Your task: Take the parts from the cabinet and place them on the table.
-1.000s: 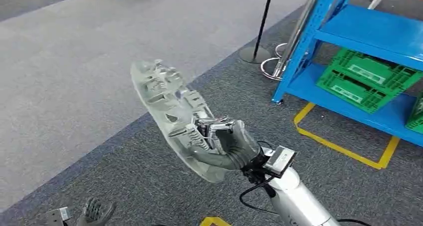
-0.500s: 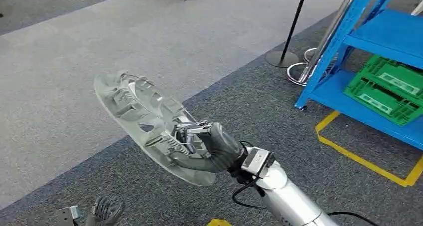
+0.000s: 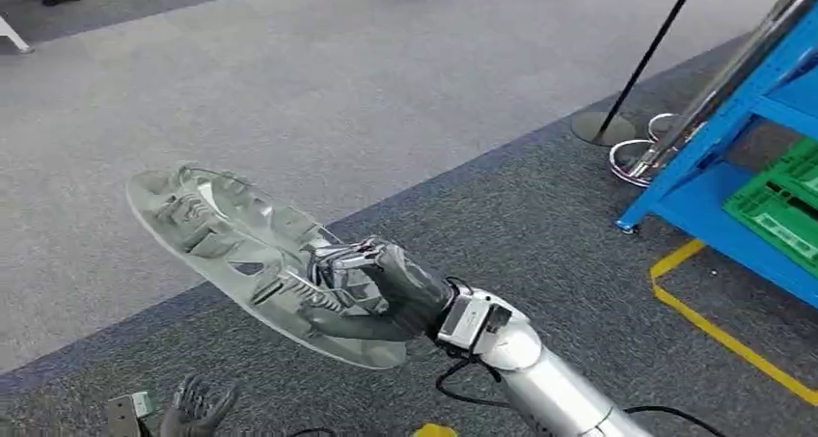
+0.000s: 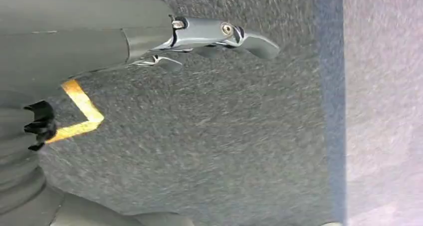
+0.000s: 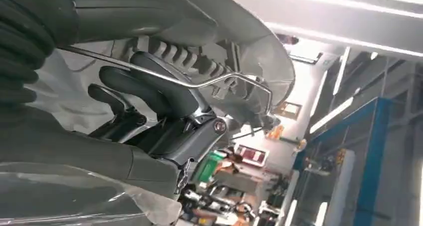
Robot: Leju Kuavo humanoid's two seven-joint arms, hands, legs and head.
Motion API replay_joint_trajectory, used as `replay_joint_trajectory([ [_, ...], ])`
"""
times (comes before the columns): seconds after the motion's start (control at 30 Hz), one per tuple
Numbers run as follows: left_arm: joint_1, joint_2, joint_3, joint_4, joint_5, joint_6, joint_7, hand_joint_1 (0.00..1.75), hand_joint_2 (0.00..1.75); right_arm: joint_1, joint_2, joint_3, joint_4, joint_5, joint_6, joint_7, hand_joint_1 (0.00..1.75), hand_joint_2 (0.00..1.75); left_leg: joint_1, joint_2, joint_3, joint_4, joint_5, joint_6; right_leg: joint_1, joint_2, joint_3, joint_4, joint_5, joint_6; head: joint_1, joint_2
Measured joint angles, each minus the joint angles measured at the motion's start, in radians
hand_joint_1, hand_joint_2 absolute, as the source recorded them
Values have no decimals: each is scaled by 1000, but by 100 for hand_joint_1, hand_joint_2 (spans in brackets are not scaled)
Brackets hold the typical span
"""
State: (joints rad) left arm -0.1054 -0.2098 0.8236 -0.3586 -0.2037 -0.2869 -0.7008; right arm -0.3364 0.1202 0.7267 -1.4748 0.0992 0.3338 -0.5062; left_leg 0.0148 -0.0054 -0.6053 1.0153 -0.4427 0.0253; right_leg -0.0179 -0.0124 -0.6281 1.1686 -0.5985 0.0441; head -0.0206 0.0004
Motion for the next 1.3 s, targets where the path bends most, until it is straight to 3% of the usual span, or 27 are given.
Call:
replay_joint_trajectory([
  [0.07, 2, 0, 0, 1, 0, 0, 0, 0, 175, 0, -1, 1, 1, 0, 0, 0, 175, 175, -7, -17, -1, 0, 0, 4, 4, 10, -81, 156, -50, -3, 0, 0],
  [0.1, 2, 0, 0, 1, 0, 0, 0, 0, 175, 0, -1, 3, 3, 0, 0, 0, 175, 175, -10, -27, -1, 1, 0, 4, 7, 11, -93, 166, -38, -8, 1, 0],
  [0.13, 2, 0, 0, 1, 0, 0, 0, 0, 175, 0, -1, 5, 3, 0, 0, 0, 175, 175, -12, -36, 0, 1, 0, 4, 10, 12, -82, 134, -8, -13, 0, 0],
  [0.2, 2, 0, 0, 1, 2, 0, 0, 0, 175, -1, -1, 8, 3, 0, -2, 0, 175, 175, -16, -58, 3, 2, 0, 4, 17, 26, -3, -40, 89, -31, 0, 0],
  [0.23, 2, -2, -1, 1, 3, 0, 0, 0, 175, -4, -1, 10, 2, 0, -2, 0, 175, 175, -15, -65, 2, 2, 0, 4, 19, 60, 37, -125, 119, -41, 1, 0],
  [0.27, -1, -4, -1, 2, 6, 1, 0, 0, 175, -7, -1, 13, 2, 1, -2, 0, 175, 175, -23, -71, -4, 9, -1, 0, 14, 86, 56, -155, 107, -47, -2, 0],
  [0.3, -1, -3, -1, 2, 8, 1, 0, 0, 175, -11, -1, 15, 0, 1, -2, 0, 175, 175, -14, -78, -10, 6, 3, -5, 18, 76, 57, -156, 110, -40, 1, 0],
  [0.37, 4, -3, -1, 3, 8, 1, 0, 0, 175, -12, -1, 20, 0, 3, -2, 0, 175, 175, -8, -91, -13, 3, 9, -17, 23, 67, 56, -158, 112, -43, 2, 0],
  [0.4, 4, -2, 0, 3, 9, 1, 0, 0, 175, -12, 0, 23, -1, 3, -2, 0, 175, 175, -14, -101, -13, 4, 8, -22, 14, 55, 63, -170, 118, -48, 0, 0],
  [0.43, 6, 1, -1, 3, 9, 1, 0, 0, 175, -12, 1, 24, -2, 4, -2, 1, 175, 175, -15, -75, -17, 16, -3, -25, 11, 43, 69, -175, 121, -50, 0, 0],
  [0.5, 1, 0, -1, 3, 10, 2, 0, 0, 175, -16, 3, 26, -2, 4, -2, 0, 175, 175, -11, -22, -70, 128, -67, -40, 10, 23, 74, -178, 119, -56, -9, 0],
  [0.57, 1, 0, -3, 3, 10, 4, 0, 0, 175, -20, 3, 32, -2, 10, -3, 2, 175, 175, -3, -7, -144, 278, -124, -50, 11, 1, 75, -177, 115, -57, -9, 0],
  [0.6, 3, 0, -6, 3, 10, 5, 0, 0, 175, -22, 3, 36, -2, 13, -3, 5, 175, 175, 1, -5, -157, 302, -122, -54, 11, -8, 76, -177, 113, -56, -10, 0],
  [0.63, 4, 0, -8, 3, 10, 5, 0, 0, 175, -24, 3, 39, -2, 16, -6, 10, 175, 175, 5, -3, -145, 278, -96, -56, 11, -16, 78, -177, 111, -54, -10, 0],
  [0.7, 3, 2, -11, 3, 13, 5, 0, 0, 175, -30, 3, 43, -2, 19, -8, 15, 175, 175, 8, 10, -72, 131, -13, -59, 10, -32, 85, -176, 106, -48, -9, 0],
  [0.73, 2, 1, -12, 3, 16, 5, 0, 0, 175, -35, 3, 47, -2, 19, -10, 15, 175, 175, 8, 41, -23, 36, 25, -59, 10, -38, 89, -175, 101, -41, -10, 0],
  [0.77, -1, -2, -15, 3, 18, 4, 0, 0, 175, -39, 3, 50, -3, 19, -10, 15, 175, 175, -6, 74, -10, 12, 5, -57, 19, -43, 88, -173, 97, -35, -11, 0],
  [0.8, -4, -2, -18, 3, 19, 2, 0, 0, 175, -43, 3, 53, -3, 18, -10, 15, 175, 175, -5, 60, -14, 7, 8, -38, 22, -47, 86, -172, 95, -30, -10, 0],
  [0.9, -2, 0, -24, 2, 25, 0, 0, 0, 175, -47, 3, 59, -3, 18, -13, 16, 175, 175, -11, 35, -17, 3, 7, -17, 18, -74, 94, -177, 89, -14, -11, 0],
  [0.93, -1, 0, -25, 1, 29, 0, 0, 0, 175, -47, 3, 60, -6, 21, -14, 18, 175, 175, -6, 25, -11, -4, 11, -8, 11, -65, 87, -168, 75, -6, -9, 0],
  [1.0, -5, 0, -28, 0, 32, 1, 0, 0, 175, -52, 3, 63, -8, 21, -16, 19, 175, 175, -6, 11, -11, -3, 10, 4, 11, -6, 33, -52, 13, -7, -3, 0],
  [1.07, -5, 0, -34, -1, 32, 1, 0, 0, 175, -53, 2, 66, -8, 22, -16, 19, 175, 175, -9, -7, -11, -3, 8, 8, 12, 10, -58, 118, -49, -6, -1, 0],
  [1.1, -3, 0, -35, -1, 31, 1, 0, 0, 175, -52, 2, 67, -8, 24, -16, 21, 175, 175, -11, -16, -11, -2, 8, 8, 13, 11, -87, 162, -51, -7, -1, 0],
  [1.17, -4, 0, -39, -1, 31, 1, 0, 0, 175, -53, 2, 71, -8, 27, -16, 23, 175, 175, -12, -38, -10, -1, 7, 8, 13, 12, -75, 97, 17, -13, -1, 0],
  [1.23, -4, -1, -42, -2, 32, 1, 0, 0, 175, -54, 2, 74, -8, 28, -16, 24, 175, 175, -11, -60, -7, 2, 5, 5, 13, 37, 7, -92, 120, -22, -1, 0],
  [1.27, -4, -2, -43, -2, 32, 1, 0, 0, 175, -57, 2, 75, -8, 28, -16, 24, 175, 175, -10, -65, -11, 4, 3, 1, 9, 78, 28, -135, 117, -27, -2, 0],
  [1.3, -5, -2, -43, -3, 32, 1, 0, 0, 175, -60, 2, 76, -9, 28, -16, 23, 175, 175, -13, -74, -19, 12, 3, -5, 6, 81, 42, -160, 114, -25, -2, 0],
])
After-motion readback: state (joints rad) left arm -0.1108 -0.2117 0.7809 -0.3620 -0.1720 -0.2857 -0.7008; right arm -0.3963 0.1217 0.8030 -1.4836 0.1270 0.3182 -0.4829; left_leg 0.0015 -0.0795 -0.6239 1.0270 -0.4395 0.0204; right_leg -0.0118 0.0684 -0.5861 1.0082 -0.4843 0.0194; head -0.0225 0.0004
